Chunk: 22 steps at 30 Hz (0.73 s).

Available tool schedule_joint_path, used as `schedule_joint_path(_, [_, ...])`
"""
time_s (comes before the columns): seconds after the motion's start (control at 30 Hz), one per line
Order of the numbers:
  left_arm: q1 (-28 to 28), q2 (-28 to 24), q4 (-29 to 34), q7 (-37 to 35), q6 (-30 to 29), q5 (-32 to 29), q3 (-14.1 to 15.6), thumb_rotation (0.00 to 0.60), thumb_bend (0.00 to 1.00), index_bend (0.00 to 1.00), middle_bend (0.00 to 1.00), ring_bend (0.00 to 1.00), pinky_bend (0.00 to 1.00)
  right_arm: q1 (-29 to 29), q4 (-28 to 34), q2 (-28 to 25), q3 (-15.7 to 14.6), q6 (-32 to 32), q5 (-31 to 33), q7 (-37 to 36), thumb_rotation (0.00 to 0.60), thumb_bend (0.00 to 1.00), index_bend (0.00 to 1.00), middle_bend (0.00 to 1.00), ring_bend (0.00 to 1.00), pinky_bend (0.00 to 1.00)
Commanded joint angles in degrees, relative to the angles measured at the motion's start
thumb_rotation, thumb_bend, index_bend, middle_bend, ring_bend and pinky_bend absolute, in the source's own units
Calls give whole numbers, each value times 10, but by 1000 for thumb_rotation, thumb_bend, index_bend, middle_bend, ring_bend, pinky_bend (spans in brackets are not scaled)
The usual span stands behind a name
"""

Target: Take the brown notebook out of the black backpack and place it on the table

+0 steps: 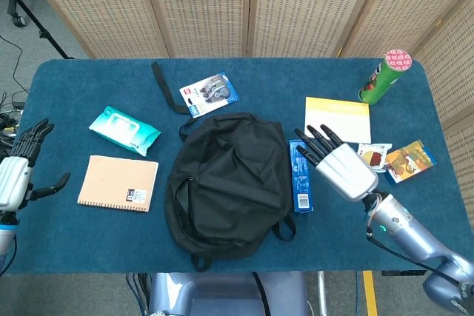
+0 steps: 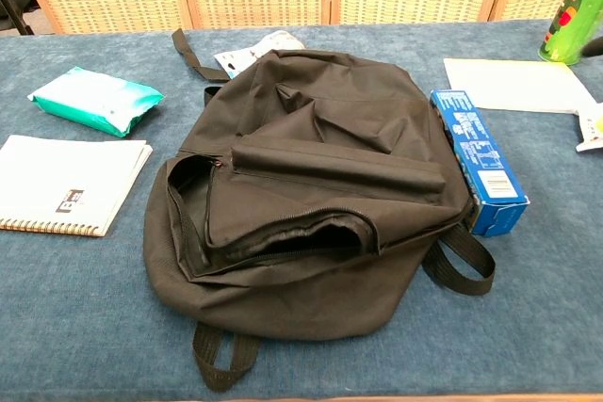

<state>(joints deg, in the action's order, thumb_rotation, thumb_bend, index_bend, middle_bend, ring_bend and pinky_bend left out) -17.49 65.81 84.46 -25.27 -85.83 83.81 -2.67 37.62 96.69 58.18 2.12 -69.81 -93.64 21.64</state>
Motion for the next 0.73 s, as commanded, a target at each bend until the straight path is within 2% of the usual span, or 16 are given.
schedule_joint_path(0.03, [22,8,11,26,-13,-14,1,600,301,0,0,0,0,-29,-3,-7,2,-31,17,-2,600,0,90,0,0,104])
schedule_joint_path(0.17, [49,15,27,54,-22,-26,10,600,302,0,0,0,0,-93,-16,18,8,-101,66,-15,600,0,10,0,0,86])
schedule_joint_path(0.3, [67,20,29,69,-27,-30,12,600,302,0,0,0,0,-154,-50,69,6,-155,107,-37,600,0,0,0,0,43])
schedule_joint_path(0.5, [84,26,23,72,-41,-19,14,600,304,0,0,0,0,-204,-93,104,2,-178,138,-95,600,0,0,0,0,14])
schedule_joint_path(0.73, [98,30,13,68,-46,-4,16,600,304,0,0,0,0,-247,-143,119,-13,-189,131,-163,600,0,0,0,0,14])
